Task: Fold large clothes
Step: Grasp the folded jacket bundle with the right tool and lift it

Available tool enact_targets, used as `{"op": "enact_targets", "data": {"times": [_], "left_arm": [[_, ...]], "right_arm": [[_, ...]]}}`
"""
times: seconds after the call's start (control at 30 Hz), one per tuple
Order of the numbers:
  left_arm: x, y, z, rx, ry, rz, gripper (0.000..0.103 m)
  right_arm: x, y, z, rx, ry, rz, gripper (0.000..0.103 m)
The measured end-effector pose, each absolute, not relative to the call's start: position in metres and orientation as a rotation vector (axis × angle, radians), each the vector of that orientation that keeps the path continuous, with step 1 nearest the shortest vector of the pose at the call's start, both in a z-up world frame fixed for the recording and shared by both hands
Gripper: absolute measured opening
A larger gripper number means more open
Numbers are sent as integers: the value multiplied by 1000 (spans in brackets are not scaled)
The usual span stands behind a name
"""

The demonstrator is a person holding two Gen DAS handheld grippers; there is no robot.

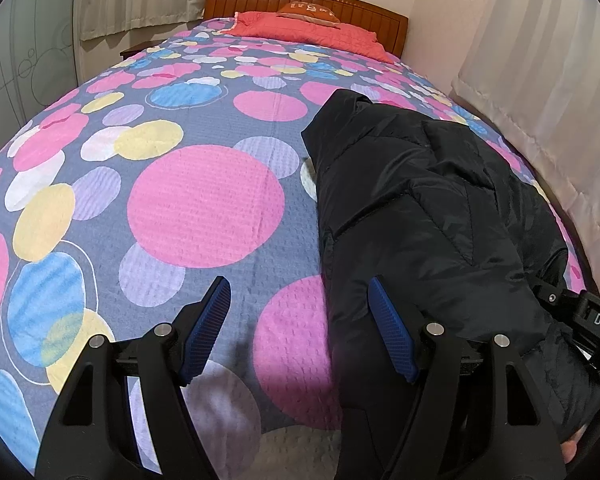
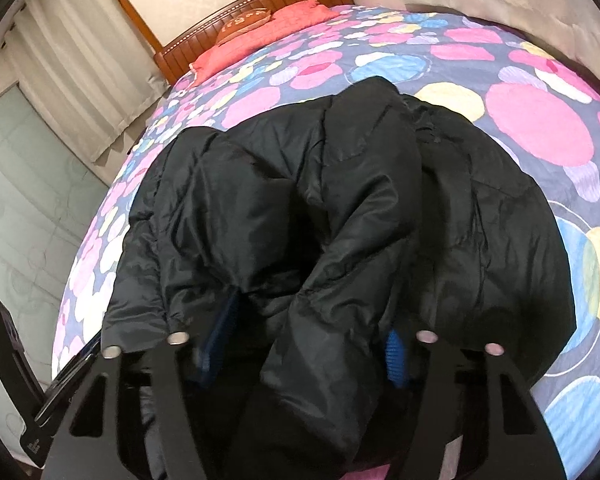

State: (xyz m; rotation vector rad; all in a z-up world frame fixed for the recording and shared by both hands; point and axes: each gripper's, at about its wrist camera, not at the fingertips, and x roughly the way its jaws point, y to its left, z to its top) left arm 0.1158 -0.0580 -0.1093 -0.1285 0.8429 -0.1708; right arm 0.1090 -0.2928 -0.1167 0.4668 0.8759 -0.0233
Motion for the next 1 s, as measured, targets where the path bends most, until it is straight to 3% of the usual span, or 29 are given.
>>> {"op": "enact_targets", "data": {"times": [0.17,0.33,0.57,1.0], "left_arm": [[116,-59,-110,-127,843,-170,71],[115,-60,-106,-130,841,-184,71],[109,-78,-85,-162,812,-259,71],[125,-180,-110,-1,890,-326,72]], "right_arm": [[110,-286,-113,441,864,6,27],[101,-289,-88,388,778,-3,11],[81,-325,-43,216,655,-129,8],[112,-404,-137,203,844,-236,10]]}}
